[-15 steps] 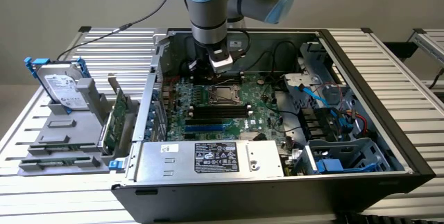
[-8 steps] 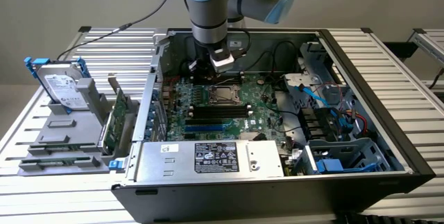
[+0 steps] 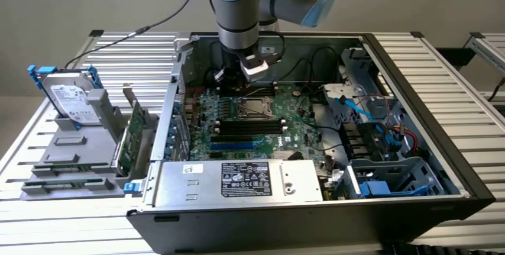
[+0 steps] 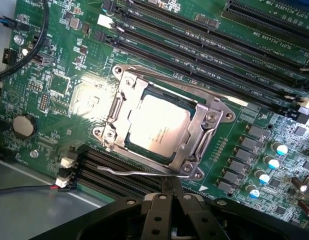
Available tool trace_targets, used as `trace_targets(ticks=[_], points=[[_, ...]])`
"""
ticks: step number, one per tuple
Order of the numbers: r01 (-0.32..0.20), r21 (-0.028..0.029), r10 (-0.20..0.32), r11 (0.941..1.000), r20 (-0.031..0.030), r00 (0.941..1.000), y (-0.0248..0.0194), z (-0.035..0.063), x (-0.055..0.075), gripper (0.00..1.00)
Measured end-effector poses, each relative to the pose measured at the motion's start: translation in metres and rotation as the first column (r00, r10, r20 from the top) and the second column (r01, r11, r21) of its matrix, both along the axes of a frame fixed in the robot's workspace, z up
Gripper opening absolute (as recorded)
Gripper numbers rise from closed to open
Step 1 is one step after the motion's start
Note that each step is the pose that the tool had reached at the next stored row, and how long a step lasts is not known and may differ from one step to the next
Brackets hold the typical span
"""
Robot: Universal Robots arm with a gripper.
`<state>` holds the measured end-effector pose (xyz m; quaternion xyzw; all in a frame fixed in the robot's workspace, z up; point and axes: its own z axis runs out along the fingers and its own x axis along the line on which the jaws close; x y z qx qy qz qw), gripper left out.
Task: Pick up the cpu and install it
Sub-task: 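Install the first cpu locking lever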
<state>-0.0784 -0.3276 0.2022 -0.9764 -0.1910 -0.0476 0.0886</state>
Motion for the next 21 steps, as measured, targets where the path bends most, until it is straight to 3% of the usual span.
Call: trace_targets(ticks=[7, 18, 21], points=[[-0.048, 0.0001, 0.048, 0.9988, 0.0001, 0.9988, 0.0002, 0.0, 0.001, 0.11], [-0.066, 0.0001, 0.066, 0.9978, 0.0, 0.9978, 0.0002, 0.0, 0.007, 0.11], [-0.098, -0.0004, 0.098, 0.9952, -0.0008, 0.9952, 0.0, 0.0, 0.012, 0.11]])
